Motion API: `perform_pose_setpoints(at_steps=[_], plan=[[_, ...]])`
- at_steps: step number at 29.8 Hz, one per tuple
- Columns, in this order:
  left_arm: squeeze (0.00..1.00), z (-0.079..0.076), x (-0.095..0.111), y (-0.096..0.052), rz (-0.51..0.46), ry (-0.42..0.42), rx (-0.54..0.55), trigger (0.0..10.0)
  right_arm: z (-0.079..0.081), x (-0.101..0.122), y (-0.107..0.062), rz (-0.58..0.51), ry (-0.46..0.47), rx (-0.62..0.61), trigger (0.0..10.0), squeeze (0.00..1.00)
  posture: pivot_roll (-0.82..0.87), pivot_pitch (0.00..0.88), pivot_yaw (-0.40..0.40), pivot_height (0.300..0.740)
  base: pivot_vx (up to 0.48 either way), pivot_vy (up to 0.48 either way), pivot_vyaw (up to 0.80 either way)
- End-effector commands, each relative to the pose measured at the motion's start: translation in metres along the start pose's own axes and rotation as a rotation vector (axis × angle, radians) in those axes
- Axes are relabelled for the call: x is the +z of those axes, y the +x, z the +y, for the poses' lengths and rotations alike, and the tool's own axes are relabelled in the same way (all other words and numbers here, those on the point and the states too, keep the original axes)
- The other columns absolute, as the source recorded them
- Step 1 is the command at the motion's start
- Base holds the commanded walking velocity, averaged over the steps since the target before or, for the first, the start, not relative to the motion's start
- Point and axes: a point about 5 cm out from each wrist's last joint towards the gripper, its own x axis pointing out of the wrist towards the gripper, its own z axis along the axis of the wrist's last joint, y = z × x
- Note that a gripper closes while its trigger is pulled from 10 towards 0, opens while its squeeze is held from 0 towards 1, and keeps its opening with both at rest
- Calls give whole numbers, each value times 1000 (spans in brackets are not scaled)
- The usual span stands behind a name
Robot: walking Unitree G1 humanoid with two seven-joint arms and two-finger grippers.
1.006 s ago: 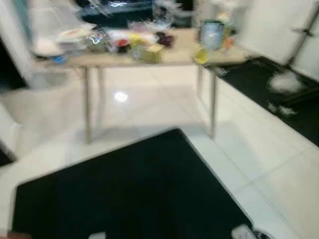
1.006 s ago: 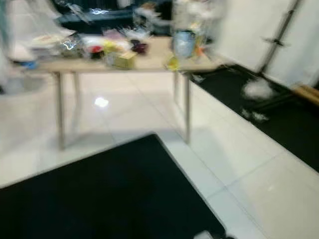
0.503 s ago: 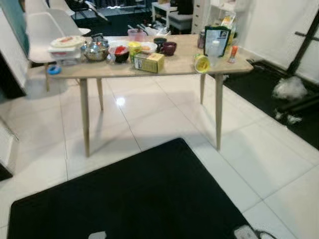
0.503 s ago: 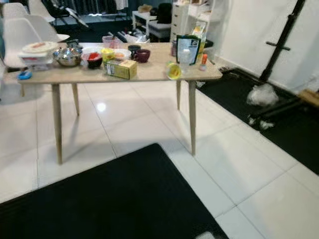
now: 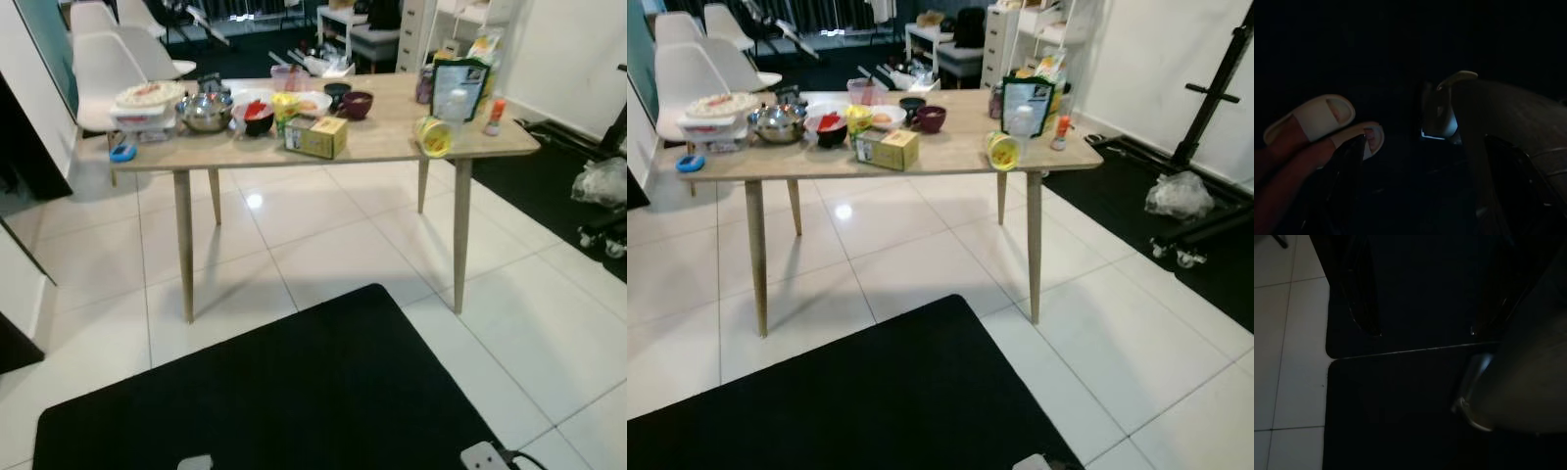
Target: Restocking fridge
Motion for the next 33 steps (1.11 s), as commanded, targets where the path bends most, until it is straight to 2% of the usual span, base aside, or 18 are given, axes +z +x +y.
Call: perform_pose_setpoints(at_steps=[1, 33], plan=[[0, -1, 0, 0, 8, 15, -3, 10000, -5, -5, -1, 12, 10, -15, 10000, 0, -34, 0, -7, 740, 292, 0, 0], [0, -2, 0, 0, 5, 10, -9, 10000, 0, -8, -1, 26, 27, -13, 10000, 0, -33, 0, 0, 740, 293, 0, 0]])
